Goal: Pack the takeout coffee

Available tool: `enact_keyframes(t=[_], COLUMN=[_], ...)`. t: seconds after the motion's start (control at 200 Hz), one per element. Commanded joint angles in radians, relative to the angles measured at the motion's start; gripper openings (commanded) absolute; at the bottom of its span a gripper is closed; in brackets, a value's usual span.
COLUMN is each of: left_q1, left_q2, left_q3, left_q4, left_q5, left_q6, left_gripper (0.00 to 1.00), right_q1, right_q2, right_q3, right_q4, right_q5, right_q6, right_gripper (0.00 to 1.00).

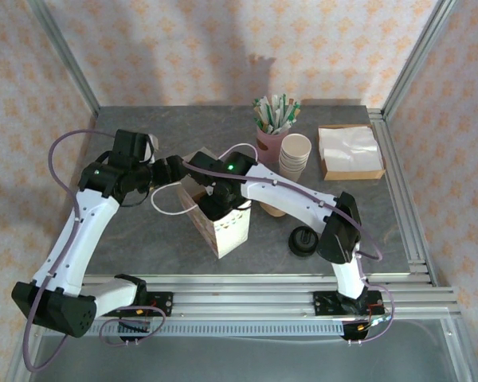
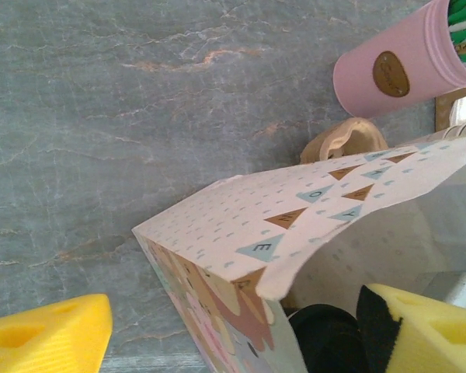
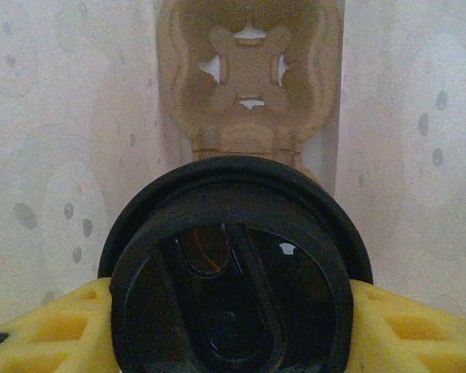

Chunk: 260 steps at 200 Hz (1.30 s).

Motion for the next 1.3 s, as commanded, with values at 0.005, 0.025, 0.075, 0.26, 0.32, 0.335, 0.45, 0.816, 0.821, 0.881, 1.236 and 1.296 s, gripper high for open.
enact_keyframes(t=[0.005,0.025,0.075,0.26,0.32,0.335,0.45,0.816,0.821,0.881,1.236,1.296], left_q1=[-0.008,-0.008,-0.008,-0.013,-0.015,-0.014,-0.019,-0.028,-0.028,-0.029,-0.036,-0.036], left_q2=[0.002,0.003,0.004,0.009,0.014,0.015,0.023,0.037,0.038,0.04,0.044,0.045], left_q3=[0.028,0.026,0.025,0.018,0.016,0.015,0.016,0.02,0.02,0.02,0.018,0.018], left_q4=[-0.012,-0.013,-0.017,-0.023,-0.026,-0.028,-0.034,-0.04,-0.041,-0.042,-0.045,-0.048], left_q5=[-0.042,-0.046,-0.052,-0.063,-0.068,-0.069,-0.072,-0.083,-0.083,-0.086,-0.091,-0.092], left_q6=[0.028,0.029,0.031,0.037,0.041,0.042,0.046,0.048,0.048,0.048,0.047,0.049], left_gripper=[0.79,0.78,0.76,0.71,0.69,0.69,0.67,0.61,0.61,0.6,0.6,0.59], right_q1=[0.009,0.012,0.013,0.016,0.016,0.016,0.016,0.016,0.016,0.017,0.019,0.019], right_q2=[-0.016,-0.015,-0.018,-0.02,-0.018,-0.018,-0.015,0.004,0.004,0.007,0.014,0.017], right_q3=[-0.024,-0.029,-0.044,-0.075,-0.082,-0.086,-0.097,-0.137,-0.138,-0.146,-0.208,-0.217], right_q4=[0.001,0.004,0.012,0.035,0.041,0.043,0.047,0.044,0.045,0.047,0.072,0.074], right_q5=[0.027,0.029,0.031,0.02,0.015,0.013,0.012,0.001,0.001,0.0,-0.025,-0.029], right_q6=[0.005,0.005,0.006,0.006,0.006,0.005,0.003,0.002,0.002,0.003,0.004,0.003], right_gripper=[0.49,0.49,0.49,0.49,0.49,0.49,0.49,0.49,0.49,0.49,0.49,0.49])
